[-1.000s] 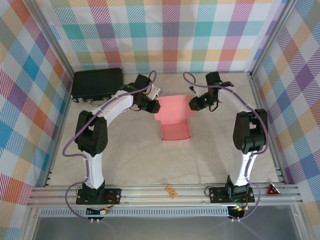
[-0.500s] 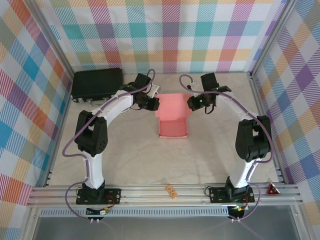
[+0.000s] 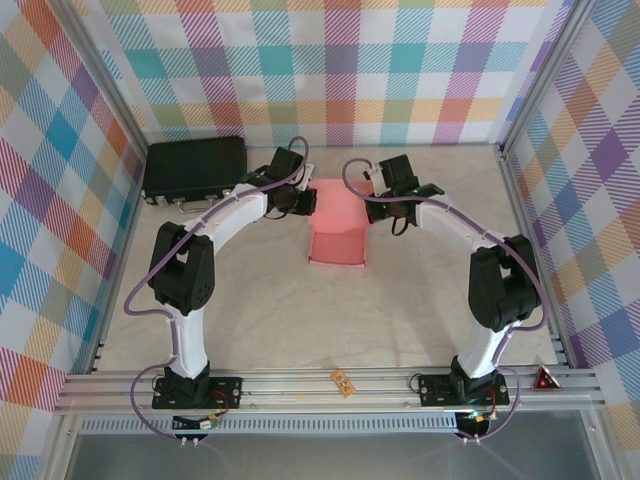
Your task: Fold the paper box
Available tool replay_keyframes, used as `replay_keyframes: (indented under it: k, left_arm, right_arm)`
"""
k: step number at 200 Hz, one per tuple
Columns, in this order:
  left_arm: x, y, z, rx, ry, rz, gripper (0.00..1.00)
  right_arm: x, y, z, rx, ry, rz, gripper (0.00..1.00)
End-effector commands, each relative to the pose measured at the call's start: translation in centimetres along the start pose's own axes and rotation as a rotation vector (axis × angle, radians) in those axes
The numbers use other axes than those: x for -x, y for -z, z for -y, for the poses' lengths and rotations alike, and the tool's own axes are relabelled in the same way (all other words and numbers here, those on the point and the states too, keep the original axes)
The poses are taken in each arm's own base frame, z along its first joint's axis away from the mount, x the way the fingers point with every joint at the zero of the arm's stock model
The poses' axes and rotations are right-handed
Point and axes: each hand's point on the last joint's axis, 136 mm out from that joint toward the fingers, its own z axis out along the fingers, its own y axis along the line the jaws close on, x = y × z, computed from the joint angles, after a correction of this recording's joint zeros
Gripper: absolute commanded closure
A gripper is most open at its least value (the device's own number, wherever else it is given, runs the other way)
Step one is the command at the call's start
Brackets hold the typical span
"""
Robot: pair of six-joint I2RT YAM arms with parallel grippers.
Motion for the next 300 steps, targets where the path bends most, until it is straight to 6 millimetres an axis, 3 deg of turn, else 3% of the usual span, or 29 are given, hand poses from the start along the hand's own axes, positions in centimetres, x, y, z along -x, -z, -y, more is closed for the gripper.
replay_keyframes:
  k: [1, 78, 134, 144, 242, 300]
  left_arm:
    - [2.2, 2.2, 0.4, 0.015, 0.037, 0.112, 0.9]
    - [1.2, 1.9, -0.1, 0.038, 0.117, 0.152, 0.88]
    - [0.0, 1.7, -0.5, 0.048, 0.153, 0.145, 0.88]
    - [0.8, 1.9, -0.3, 0.034, 0.15, 0.179, 0.88]
    - [0.4, 2.6, -0.1, 0.022, 0.14, 0.182, 0.88]
    - [0.4, 2.8, 0.0, 0.017, 0.158, 0.19, 0.88]
  right_arm:
    - [1.4, 0.9, 0.3, -0.072, -0.023, 0.068, 0.94]
    - [1.6, 0.6, -0.5, -0.147, -0.016, 0.095, 0.94]
    - [0.7, -0.3, -1.2, -0.107, -0.064, 0.055, 0.9]
    - [0.7, -0.3, -1.5, -0.089, -0.063, 0.049, 0.88]
    - [0.2, -0.6, -2.4, -0.045, -0.078, -0.019, 0.81]
    - [0.4, -0.5, -2.7, -0.031, -0.118, -0.042, 0.85]
